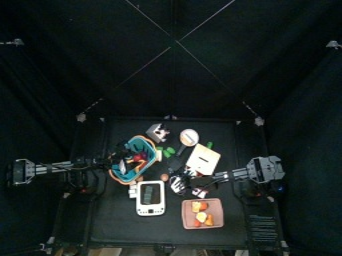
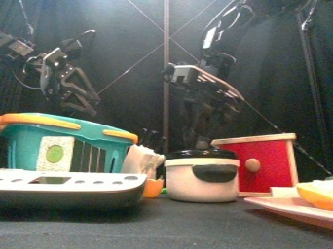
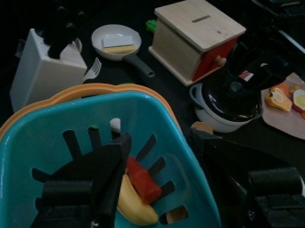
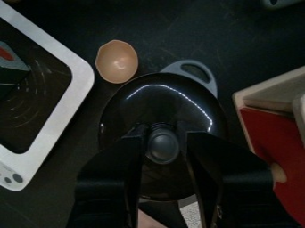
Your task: Place pot lid on pot
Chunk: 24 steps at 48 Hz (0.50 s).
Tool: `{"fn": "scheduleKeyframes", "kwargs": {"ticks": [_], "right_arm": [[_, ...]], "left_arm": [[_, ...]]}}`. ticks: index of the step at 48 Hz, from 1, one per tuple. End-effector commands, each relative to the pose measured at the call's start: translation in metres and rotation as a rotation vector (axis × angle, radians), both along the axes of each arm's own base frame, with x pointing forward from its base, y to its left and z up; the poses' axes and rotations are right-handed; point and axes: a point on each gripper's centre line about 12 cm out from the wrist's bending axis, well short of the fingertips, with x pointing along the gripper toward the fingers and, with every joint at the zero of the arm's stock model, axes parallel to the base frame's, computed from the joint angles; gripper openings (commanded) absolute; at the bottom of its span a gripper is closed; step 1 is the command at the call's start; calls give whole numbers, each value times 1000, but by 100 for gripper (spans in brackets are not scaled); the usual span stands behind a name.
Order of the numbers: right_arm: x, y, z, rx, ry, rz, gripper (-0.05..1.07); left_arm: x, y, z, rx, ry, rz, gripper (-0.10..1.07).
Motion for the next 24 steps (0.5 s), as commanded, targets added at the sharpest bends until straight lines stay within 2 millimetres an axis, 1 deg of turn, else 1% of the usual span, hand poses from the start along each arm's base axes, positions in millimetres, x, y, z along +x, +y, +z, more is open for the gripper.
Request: {"fn": "scheduleKeyframes", "kwargs": {"ticks": [1,24], "right_arm": [[5,-3,14,-3,-40,-1,69],[6,-2,10,-3,-33,1,71]], "left_arm": [[2,1,5,4,-14,0,91],[2,1,5,4,-12,-2,91]]}}
